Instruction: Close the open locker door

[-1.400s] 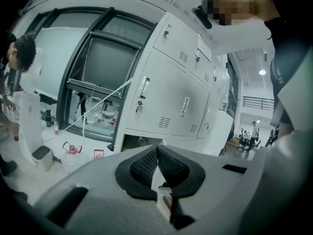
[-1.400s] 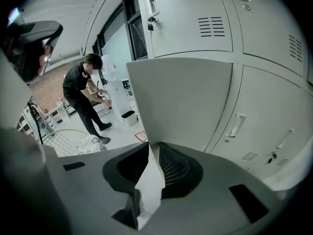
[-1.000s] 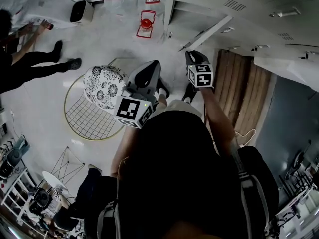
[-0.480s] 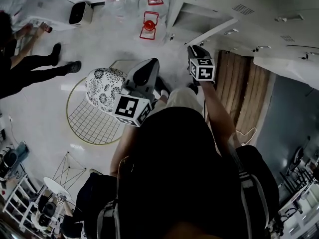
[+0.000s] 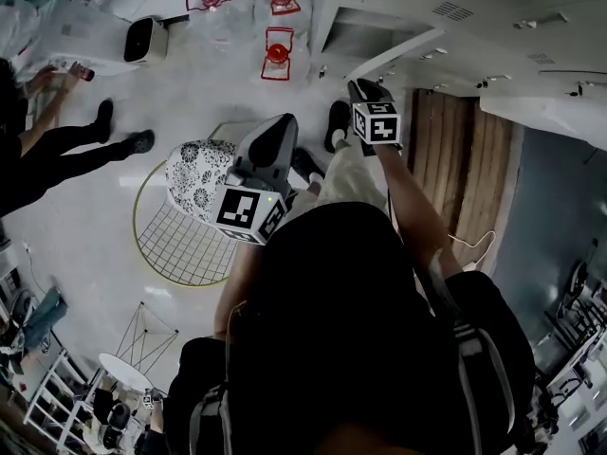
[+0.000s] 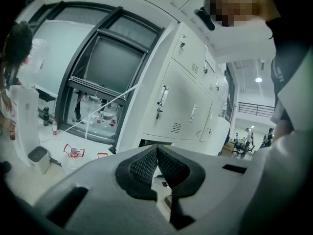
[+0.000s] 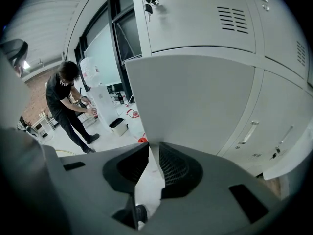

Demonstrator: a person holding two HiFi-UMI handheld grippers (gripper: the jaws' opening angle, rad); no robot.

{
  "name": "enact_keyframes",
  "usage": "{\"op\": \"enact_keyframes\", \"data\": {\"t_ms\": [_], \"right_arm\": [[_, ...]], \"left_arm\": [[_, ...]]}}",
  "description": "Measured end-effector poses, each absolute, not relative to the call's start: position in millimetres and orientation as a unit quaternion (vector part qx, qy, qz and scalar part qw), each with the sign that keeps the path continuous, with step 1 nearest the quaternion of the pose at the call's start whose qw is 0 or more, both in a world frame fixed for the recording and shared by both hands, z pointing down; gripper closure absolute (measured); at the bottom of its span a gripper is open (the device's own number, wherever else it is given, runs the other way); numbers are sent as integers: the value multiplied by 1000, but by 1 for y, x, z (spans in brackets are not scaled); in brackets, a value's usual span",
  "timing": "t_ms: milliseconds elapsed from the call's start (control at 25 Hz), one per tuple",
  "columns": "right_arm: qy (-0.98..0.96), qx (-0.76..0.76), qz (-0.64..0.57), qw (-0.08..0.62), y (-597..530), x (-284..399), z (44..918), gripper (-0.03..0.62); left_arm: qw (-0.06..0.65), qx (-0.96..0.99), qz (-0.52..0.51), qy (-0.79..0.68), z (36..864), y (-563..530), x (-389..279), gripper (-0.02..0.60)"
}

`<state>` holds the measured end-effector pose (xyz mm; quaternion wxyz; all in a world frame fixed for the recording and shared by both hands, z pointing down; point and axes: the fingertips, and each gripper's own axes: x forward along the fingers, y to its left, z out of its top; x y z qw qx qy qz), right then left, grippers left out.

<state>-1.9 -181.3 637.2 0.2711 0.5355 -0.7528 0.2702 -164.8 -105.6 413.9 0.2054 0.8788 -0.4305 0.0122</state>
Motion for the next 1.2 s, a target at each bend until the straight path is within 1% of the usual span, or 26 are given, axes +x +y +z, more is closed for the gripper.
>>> {"op": "enact_keyframes", "data": {"t_ms": [360, 800, 1200], "right_arm": [[-762, 524, 273, 265, -209, -13, 640, 530], [-767, 510, 270, 282, -237, -18, 646, 539], [-768, 499, 270, 296, -256, -21, 655, 542]], "left_arm": [[210, 871, 17, -443, 420, -122, -163, 563], [205, 860, 7, -468, 413, -145, -174, 563], [215, 847, 3, -485, 423, -164, -181, 563]]}}
